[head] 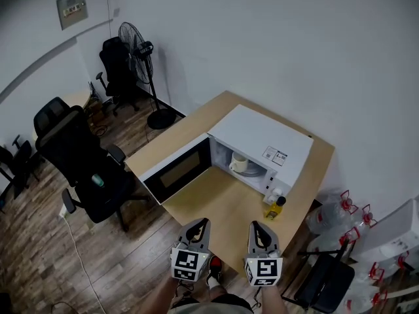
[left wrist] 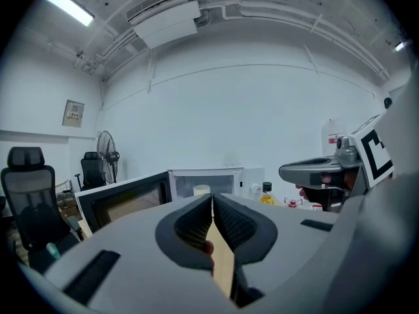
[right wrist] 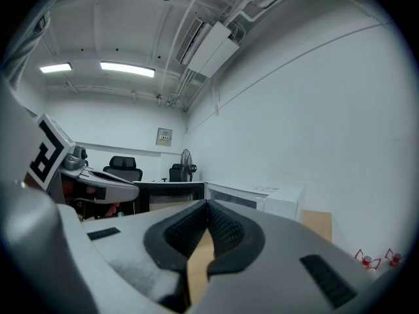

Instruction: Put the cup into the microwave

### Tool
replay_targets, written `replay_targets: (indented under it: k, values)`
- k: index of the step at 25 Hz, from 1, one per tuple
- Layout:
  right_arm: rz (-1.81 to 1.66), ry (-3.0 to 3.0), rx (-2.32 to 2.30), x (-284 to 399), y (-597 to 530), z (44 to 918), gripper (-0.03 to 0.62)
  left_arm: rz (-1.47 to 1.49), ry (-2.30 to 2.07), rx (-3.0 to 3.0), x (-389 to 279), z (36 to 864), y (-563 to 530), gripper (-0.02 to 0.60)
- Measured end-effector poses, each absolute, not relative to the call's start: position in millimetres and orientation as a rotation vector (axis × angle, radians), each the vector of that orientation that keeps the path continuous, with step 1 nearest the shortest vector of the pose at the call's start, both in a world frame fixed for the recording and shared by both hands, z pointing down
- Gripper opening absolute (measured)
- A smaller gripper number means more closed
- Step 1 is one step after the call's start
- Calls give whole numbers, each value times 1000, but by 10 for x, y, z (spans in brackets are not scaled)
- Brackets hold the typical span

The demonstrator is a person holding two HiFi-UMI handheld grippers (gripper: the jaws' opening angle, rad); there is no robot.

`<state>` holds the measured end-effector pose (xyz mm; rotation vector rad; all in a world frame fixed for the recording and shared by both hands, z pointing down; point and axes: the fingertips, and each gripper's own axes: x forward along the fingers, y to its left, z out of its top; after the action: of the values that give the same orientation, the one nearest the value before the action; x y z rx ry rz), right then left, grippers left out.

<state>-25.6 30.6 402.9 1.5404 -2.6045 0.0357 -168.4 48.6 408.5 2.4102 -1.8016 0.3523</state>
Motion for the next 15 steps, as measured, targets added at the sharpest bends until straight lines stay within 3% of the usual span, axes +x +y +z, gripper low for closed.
replay_targets:
  k: [15]
  values:
    - [22, -2585, 1566, -188, 415, 4003, 17, 354, -1804, 2431, -1667, 4024, 558, 29]
